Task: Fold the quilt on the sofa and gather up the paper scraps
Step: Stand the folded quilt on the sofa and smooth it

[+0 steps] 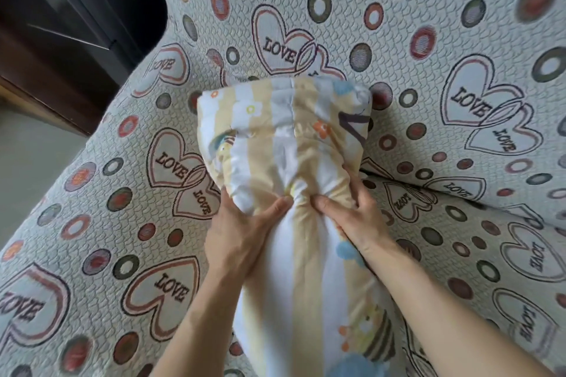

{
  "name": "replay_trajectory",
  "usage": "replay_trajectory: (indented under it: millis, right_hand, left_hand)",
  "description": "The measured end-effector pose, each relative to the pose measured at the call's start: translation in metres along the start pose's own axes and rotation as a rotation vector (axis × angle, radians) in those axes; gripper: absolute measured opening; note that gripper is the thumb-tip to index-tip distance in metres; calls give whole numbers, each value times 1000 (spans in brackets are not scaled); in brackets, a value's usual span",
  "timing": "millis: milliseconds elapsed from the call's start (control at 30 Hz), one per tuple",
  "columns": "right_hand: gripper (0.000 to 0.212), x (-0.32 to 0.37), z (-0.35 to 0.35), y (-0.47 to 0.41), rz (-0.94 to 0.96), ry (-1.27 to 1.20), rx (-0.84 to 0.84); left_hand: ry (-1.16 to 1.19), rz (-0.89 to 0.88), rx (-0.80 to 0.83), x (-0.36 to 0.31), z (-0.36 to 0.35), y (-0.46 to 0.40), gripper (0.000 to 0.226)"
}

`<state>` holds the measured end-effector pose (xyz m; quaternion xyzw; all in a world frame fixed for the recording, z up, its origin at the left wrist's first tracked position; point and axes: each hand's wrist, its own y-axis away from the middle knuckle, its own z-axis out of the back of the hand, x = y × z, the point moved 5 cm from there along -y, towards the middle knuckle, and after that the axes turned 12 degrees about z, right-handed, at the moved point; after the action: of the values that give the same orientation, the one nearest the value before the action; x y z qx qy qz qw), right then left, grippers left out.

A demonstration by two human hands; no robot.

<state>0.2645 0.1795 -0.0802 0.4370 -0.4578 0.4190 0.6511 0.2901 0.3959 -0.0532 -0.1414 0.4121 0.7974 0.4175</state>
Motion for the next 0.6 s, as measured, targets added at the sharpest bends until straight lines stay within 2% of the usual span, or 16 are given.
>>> replay_trajectory:
  millis: [100,167,267,333,367,433,500,600]
  right_hand:
    - [80,-30,17,26,-84,27,-83]
    - [90,-54,30,48,-170,134,-168]
    - [106,-81,44,73,-336,371,-231]
    - [104,-89,45,78,-411,381,-226]
    - [98,-93,45,78,-434,371,-220]
    - [81,-93,45,76,-452,303,-240]
    - [68,-96,46,73,-473,186,-282]
    - [52,-92,42,73,-573,-5,-206]
  left_hand:
    - [-388,19,-46,2,-18,21,121]
    - [-496,4,1,12,-37,25,123]
    - [-298,33,144,42,-50,20,108]
    - [-96,56,48,64,-39,11,103]
    - [-5,94,7,73,-33,8,106]
    - [165,202,98,88,-34,0,107]
    - [280,279,251,91,-43,-4,86]
    - [268,339,335,83,-41,-15,64]
